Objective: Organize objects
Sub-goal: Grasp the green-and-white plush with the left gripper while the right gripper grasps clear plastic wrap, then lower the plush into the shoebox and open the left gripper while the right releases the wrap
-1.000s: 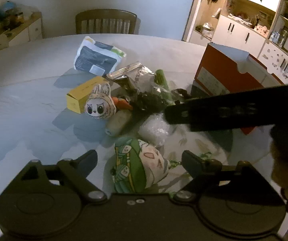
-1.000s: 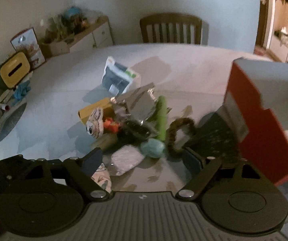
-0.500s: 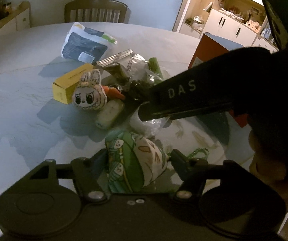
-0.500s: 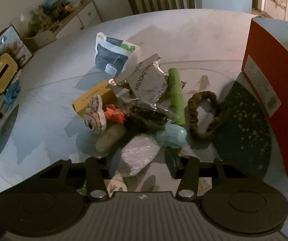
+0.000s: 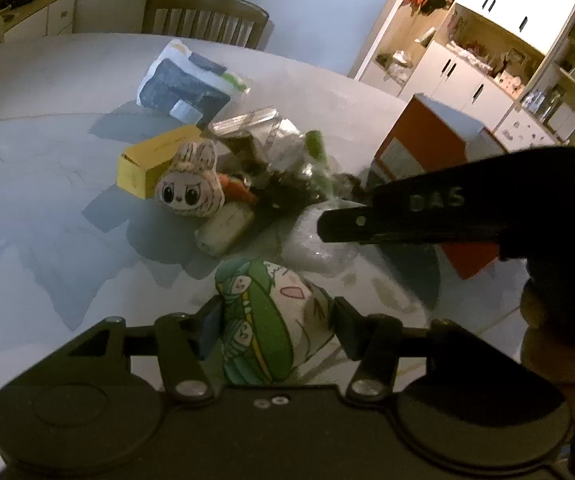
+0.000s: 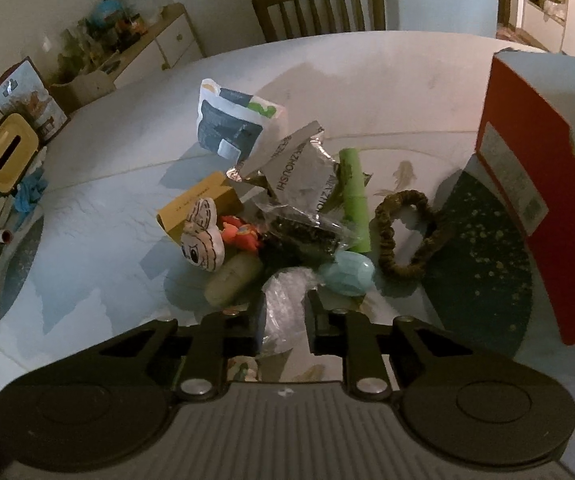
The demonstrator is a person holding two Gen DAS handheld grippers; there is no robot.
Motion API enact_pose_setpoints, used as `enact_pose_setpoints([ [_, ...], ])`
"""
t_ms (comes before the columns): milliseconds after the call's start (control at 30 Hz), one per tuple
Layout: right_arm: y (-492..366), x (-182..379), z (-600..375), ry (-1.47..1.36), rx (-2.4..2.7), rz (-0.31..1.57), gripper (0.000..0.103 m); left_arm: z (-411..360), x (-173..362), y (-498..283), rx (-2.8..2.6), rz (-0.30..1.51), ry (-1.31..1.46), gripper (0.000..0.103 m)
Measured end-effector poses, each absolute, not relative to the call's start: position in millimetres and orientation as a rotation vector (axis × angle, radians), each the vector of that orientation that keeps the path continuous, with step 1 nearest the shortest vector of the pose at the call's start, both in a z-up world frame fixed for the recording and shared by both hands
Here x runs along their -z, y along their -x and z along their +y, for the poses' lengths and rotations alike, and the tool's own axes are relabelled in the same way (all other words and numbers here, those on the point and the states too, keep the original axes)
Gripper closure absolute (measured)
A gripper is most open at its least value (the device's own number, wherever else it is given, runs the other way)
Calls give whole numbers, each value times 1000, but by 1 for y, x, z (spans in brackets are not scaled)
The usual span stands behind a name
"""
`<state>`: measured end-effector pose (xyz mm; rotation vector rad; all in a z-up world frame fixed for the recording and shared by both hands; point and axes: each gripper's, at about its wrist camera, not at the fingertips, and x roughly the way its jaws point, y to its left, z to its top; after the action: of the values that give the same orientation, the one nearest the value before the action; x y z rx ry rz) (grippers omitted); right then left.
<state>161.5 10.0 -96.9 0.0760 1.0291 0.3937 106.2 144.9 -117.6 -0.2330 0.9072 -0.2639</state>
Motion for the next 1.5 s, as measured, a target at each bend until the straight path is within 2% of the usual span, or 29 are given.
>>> enact_pose_setpoints([
  [467,-132,17,-59,-154,-359,858,84,123,35,-109,358,780,172,46],
  [833,-133,-19,-139,-133,-332,754,84,63,-8,-133,371,780,118,46],
  [1100,-155,-23,-211,-122,-322,730,84,-11,-16,-154,372,791,82,46],
  [1500,-198,-3,-309,-118,-302,759,84,-116,2,-198,378,822,34,46],
])
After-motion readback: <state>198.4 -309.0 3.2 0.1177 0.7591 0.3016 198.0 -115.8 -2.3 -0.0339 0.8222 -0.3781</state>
